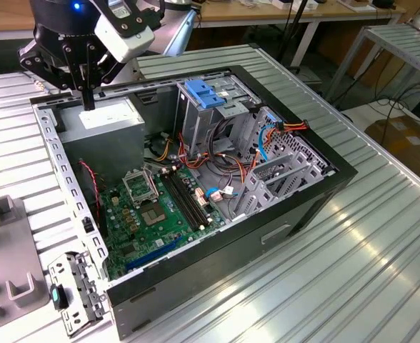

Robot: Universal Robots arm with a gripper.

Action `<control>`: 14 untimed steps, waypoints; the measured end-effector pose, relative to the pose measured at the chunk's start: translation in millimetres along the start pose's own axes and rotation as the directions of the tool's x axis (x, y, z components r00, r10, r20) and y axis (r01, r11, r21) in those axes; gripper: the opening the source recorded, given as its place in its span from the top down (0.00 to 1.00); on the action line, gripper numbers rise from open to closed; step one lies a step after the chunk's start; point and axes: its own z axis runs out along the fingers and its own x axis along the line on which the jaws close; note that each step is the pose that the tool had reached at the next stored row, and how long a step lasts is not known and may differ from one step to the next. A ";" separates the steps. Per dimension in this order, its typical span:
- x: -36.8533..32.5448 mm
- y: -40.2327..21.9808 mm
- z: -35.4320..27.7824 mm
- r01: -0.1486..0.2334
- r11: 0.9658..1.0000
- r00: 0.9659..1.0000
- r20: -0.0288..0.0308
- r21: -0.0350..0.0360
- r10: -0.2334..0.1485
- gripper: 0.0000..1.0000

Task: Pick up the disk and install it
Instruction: 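Reach for the disk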

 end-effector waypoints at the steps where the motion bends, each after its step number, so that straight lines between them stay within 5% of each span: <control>1: 0.4 0.0 0.0 0.000 1.000 1.000 0.000 0.000 0.000 0.89; 14: 6.7 -0.5 0.0 0.000 1.000 1.000 0.000 0.000 0.000 0.89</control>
